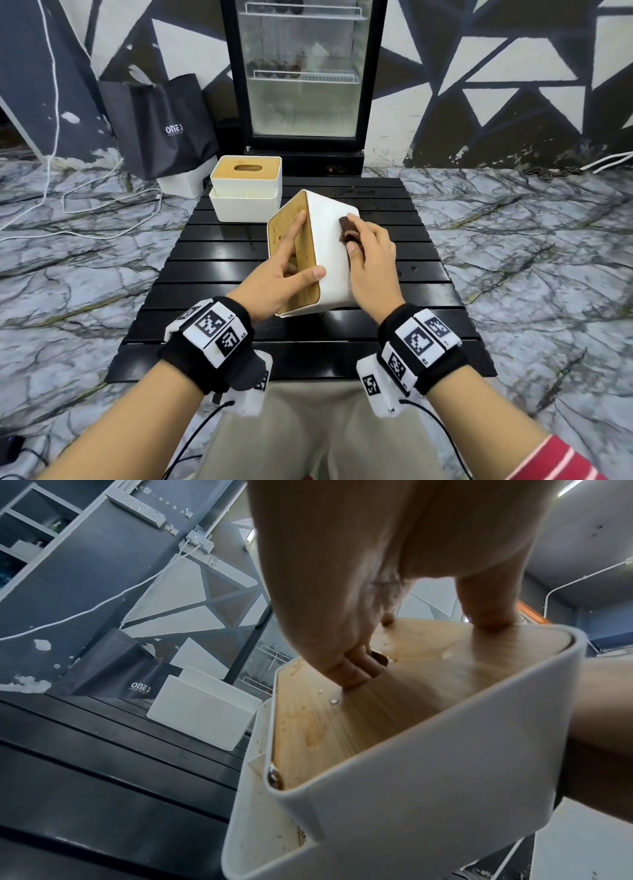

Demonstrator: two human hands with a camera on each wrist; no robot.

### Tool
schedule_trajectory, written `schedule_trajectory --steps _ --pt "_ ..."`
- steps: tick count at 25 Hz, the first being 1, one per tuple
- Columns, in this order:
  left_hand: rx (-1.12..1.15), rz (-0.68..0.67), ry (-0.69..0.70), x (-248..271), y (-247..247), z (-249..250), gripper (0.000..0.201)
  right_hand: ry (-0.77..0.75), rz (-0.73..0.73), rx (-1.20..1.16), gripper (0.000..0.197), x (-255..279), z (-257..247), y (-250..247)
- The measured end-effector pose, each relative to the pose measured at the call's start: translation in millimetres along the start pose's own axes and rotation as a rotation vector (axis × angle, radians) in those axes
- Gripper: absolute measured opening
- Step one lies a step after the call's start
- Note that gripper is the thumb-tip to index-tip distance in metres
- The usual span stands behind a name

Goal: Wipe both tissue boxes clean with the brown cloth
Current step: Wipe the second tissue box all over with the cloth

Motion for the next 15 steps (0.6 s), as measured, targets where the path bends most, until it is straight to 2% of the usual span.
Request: schedule_trajectory --steps 5,10,15 --pt "-0.029 0.027 -0.023 5 1 3 0.09 -0.051 0.022 0.012 0.041 26 -14 10" --pt "-0.045 0.016 -0.032 8 1 5 0.088 -0.092 -0.012 -0.004 0.044 34 -17 9" --pt "-0.023 0.037 -0.02 5 5 8 0.084 -0.032 0.024 -0.029 0.045 34 -15 8"
Point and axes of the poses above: each hand's wrist, its own x-axis away from the middle knuckle, its own y-axis out of the palm, z = x × y, the point moved 1 cm from there along -x, towards the middle knuckle, and after that the axes turned 8 degrees about -x, right-handed, at the moved point
